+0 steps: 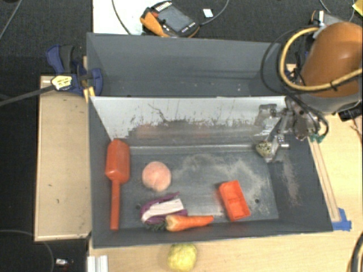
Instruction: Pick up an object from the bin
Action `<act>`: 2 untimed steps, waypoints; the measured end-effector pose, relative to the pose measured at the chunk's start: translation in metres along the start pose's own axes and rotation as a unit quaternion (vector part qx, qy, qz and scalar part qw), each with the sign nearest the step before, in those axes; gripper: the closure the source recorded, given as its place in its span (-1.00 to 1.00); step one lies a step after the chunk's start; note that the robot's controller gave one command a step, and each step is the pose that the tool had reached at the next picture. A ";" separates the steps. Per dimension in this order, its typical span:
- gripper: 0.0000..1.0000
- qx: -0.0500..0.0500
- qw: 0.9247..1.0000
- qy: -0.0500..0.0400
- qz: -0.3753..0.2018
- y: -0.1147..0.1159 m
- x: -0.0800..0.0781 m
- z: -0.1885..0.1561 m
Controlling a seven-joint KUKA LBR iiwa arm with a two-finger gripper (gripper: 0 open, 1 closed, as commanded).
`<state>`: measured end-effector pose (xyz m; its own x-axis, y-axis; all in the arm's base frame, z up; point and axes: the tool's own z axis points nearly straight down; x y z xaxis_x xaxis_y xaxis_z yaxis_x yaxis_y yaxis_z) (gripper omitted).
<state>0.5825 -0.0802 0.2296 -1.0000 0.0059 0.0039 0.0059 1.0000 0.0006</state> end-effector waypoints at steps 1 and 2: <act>-1.00 0.001 1.000 -0.004 -0.002 0.000 -0.001 -0.005; -1.00 0.001 0.999 -0.005 -0.048 0.055 0.036 0.157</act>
Offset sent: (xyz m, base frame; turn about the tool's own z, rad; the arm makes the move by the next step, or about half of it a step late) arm -0.0383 0.0558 -0.1596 -0.0961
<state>0.5459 -0.0251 0.0725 -0.9958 -0.0909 -0.0069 -0.0909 0.9959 -0.0009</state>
